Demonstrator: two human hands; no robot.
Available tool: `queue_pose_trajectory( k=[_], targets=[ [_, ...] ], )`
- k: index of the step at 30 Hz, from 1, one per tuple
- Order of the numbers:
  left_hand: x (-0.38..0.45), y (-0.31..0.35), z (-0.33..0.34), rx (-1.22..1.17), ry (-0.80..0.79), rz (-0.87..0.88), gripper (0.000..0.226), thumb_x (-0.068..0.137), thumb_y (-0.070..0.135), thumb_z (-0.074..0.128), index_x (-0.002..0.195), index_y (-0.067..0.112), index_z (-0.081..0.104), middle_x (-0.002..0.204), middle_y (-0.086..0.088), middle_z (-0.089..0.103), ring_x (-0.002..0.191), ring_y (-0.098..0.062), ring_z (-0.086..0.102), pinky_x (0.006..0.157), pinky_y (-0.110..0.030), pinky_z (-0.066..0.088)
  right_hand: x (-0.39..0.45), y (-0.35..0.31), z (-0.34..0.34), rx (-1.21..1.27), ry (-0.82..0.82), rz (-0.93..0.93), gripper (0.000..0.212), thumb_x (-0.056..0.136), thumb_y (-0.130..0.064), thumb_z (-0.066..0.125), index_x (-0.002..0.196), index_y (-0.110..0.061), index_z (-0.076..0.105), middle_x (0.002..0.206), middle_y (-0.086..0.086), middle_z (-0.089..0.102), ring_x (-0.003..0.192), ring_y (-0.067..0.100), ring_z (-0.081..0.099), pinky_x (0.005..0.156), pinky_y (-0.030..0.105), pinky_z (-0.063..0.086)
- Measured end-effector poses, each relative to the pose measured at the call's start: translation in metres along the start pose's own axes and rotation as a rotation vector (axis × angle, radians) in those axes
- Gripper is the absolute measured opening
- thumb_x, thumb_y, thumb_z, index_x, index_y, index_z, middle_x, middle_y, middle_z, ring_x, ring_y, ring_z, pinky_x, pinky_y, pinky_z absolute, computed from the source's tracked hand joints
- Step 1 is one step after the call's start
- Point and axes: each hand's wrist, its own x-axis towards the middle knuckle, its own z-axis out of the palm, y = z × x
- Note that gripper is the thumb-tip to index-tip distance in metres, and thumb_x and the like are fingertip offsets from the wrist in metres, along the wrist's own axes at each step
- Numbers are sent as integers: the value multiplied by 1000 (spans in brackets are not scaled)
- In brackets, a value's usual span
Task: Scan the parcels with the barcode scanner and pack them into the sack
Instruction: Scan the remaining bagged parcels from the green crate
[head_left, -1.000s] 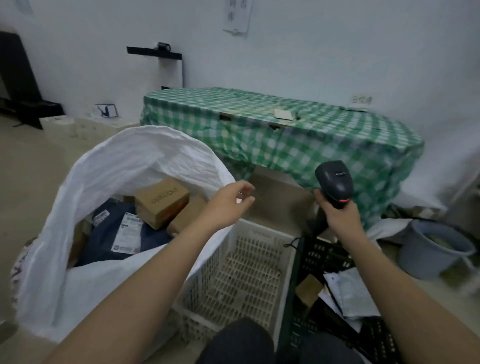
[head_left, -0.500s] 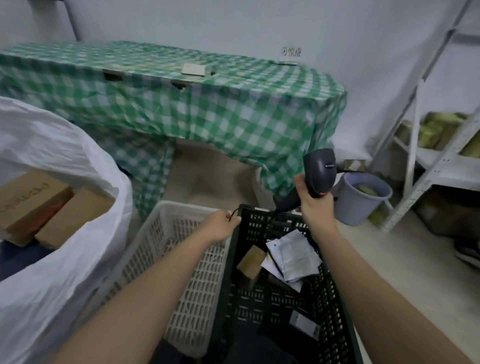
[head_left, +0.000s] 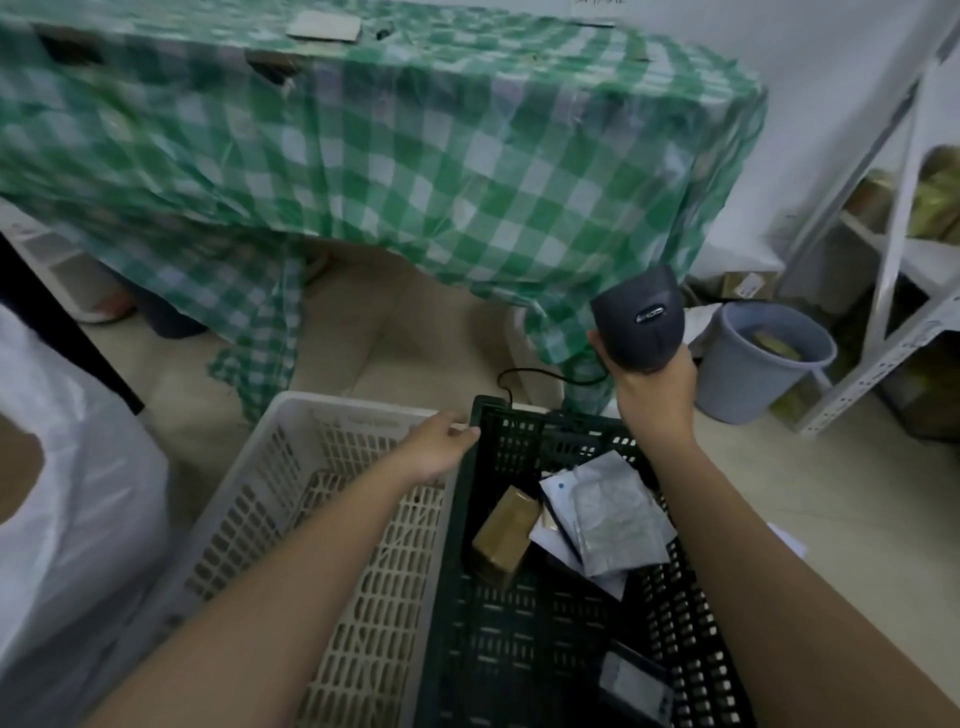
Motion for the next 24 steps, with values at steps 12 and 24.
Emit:
queue_pose_trajectory(
  k=[12, 24],
  targets=[
    [-41, 37, 55, 55, -98, 89, 42, 101, 34, 46, 139, 17, 44, 134, -6, 52, 117, -22, 55, 94, -32, 45, -37, 6, -106, -13, 83, 112, 17, 85, -15, 74, 76, -10, 60, 56, -12, 57, 52, 0, 48, 51, 17, 37],
    [-77, 7, 96, 211, -50, 64, 39, 99, 28, 50, 134, 10, 50, 135, -10, 54, 120, -23, 53, 93, -28, 42, -115, 53, -176, -850, -281, 165, 18, 83, -23, 64, 98, -13, 64, 93, 13, 68, 90, 38, 61, 68, 38, 47]
  ],
)
